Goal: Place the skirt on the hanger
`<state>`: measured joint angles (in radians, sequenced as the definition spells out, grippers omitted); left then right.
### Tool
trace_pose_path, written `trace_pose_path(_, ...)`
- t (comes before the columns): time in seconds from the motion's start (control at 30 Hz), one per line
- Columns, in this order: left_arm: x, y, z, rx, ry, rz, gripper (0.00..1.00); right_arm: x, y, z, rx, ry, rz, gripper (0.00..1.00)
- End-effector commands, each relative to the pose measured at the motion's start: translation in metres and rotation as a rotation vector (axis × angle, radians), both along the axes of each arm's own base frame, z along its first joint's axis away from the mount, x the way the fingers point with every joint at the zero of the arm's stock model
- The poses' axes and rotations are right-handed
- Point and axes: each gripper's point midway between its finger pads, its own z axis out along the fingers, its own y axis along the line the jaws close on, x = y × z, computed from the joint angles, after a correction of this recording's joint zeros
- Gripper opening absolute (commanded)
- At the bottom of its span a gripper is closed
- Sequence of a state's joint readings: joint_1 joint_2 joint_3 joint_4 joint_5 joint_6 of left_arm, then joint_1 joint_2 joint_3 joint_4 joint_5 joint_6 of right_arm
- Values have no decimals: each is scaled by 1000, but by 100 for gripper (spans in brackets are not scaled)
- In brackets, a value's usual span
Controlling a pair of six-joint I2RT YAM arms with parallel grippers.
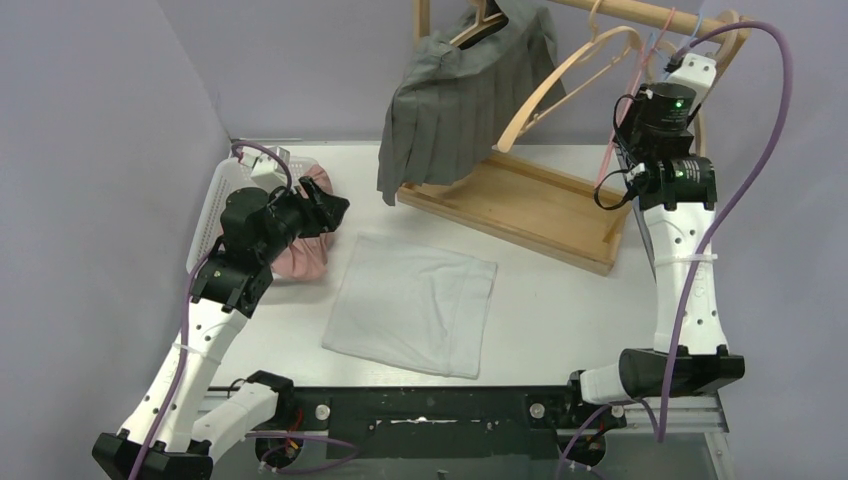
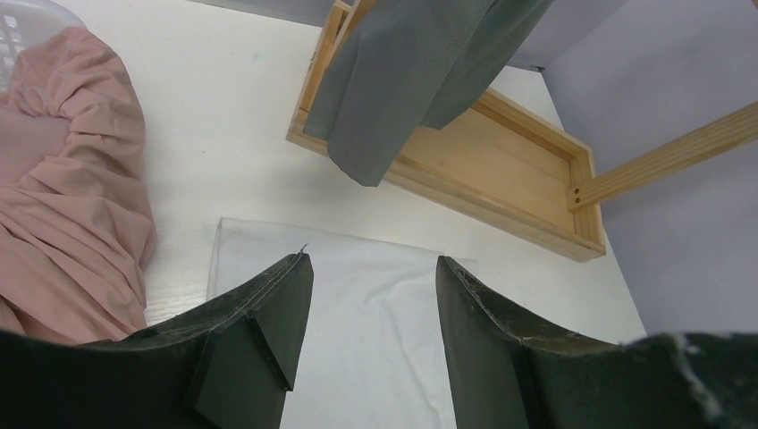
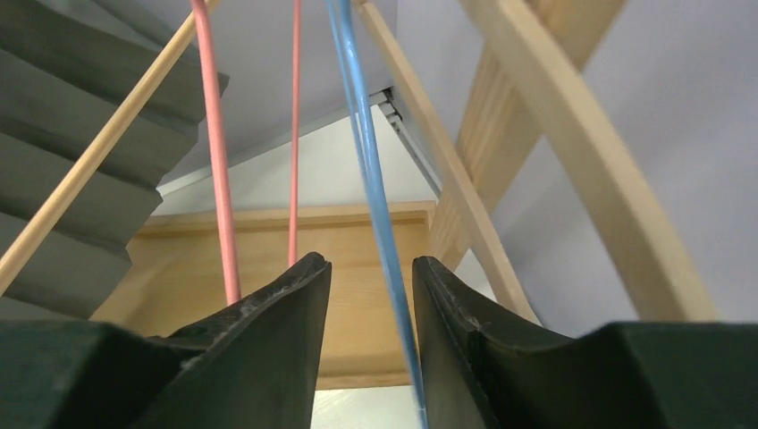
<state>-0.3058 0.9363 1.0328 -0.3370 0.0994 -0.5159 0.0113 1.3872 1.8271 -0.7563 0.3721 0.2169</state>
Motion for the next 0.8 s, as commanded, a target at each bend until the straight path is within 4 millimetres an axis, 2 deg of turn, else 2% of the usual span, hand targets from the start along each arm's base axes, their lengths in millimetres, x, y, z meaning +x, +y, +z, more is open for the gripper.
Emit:
trace_pose_path(0.0, 4, -2, 26, -34, -88, -8, 53, 12, 6, 15, 20, -57, 49, 36)
trace_pose_path(0.1, 4, -2, 25, -34, -85, -10, 53, 15, 6, 17, 20, -62, 52, 24)
trace_pose_path(0.27, 2, -2, 25, -34, -84, -10, 53, 13, 10, 30, 29, -95, 75, 1)
trace_pose_path(0.47, -2, -1, 23, -35, -73, -11, 53, 1, 11, 51, 49, -148, 75, 0)
trace_pose_path(0.67, -6, 0, 23, -41, -73, -8, 53, -27, 17, 78, 87, -245, 91, 0)
trace_pose_path(0.77, -7, 1, 23, -42, -74, -7, 53, -40, 27, 82, 100, -251, 146, 0)
